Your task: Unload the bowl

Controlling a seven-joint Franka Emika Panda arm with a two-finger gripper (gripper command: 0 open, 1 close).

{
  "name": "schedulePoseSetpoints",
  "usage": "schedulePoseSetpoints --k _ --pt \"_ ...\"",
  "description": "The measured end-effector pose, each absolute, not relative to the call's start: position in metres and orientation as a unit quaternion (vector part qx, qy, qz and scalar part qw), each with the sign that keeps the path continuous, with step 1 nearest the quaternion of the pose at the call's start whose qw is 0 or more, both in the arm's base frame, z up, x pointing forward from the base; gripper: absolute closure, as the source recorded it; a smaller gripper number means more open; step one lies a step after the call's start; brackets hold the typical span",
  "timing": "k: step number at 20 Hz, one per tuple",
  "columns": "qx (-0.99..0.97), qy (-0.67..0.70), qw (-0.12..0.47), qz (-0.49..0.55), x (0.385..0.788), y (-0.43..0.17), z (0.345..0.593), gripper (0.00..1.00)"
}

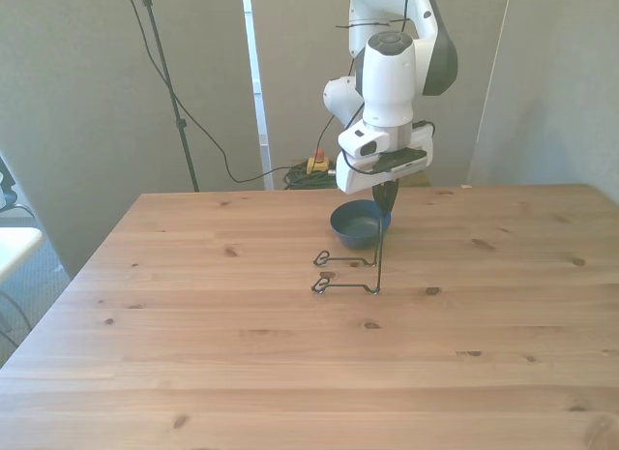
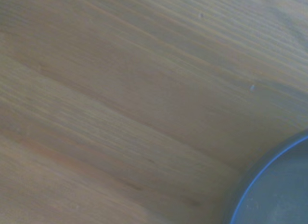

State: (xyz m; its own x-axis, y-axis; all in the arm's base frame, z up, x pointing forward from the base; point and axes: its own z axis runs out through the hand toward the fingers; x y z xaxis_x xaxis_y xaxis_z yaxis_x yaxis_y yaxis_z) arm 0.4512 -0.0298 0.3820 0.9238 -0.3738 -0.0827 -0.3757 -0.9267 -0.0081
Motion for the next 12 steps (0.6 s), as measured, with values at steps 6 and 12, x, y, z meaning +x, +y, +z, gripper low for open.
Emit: schedulePoseSetpoints --k 6,12 --pt "-0.981 0.189 0.011 0.044 0.4526 -0.0256 0.3776 0.00" --pt "-0.981 0.193 0.012 0.034 0.4550 -0.0247 0.3792 0.00"
